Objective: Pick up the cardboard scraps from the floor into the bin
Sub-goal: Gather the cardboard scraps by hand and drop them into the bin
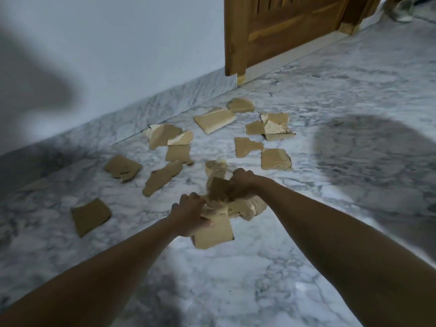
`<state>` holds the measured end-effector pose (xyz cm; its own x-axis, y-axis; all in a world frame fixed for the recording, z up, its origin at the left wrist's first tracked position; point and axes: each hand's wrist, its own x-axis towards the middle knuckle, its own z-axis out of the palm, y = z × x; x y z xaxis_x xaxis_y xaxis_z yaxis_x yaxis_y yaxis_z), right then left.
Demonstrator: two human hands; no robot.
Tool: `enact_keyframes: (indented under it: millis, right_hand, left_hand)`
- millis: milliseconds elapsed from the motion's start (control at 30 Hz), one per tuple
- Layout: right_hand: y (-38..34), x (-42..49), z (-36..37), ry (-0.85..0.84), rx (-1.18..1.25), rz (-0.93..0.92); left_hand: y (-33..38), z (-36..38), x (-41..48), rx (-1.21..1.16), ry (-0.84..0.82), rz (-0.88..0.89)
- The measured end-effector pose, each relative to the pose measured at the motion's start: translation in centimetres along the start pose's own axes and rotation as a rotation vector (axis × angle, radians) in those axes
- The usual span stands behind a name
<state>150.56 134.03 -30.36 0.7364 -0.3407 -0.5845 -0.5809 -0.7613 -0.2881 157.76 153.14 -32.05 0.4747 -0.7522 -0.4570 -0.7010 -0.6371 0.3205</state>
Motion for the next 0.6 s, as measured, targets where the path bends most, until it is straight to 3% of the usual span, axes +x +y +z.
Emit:
enact_keyframes:
  millis: [200, 300, 500, 600]
  right_hand:
    - [-0.3, -1.1, 1.9, 0.163, -0.173, -0.035]
    - [1.5, -1.7, 0.3, 0.140, 0.144, -0.073]
    - [4.0, -1.9, -4.3, 0.280, 0.991, 0.103]
    - [1.1, 0.3, -4.0, 0.183, 1.099, 0.188]
  left_hand:
    - [0.5, -0.9, 1.9, 0.217, -0.068, -0.020]
    - [0.8, -1.2, 2.7, 0.253, -0.109, -0.017]
    - [0.4, -1.1, 2.3, 0.195, -0.119, 0.025]
    - [-0.8, -1.1, 1.3, -0.010, -0.097, 0.033]
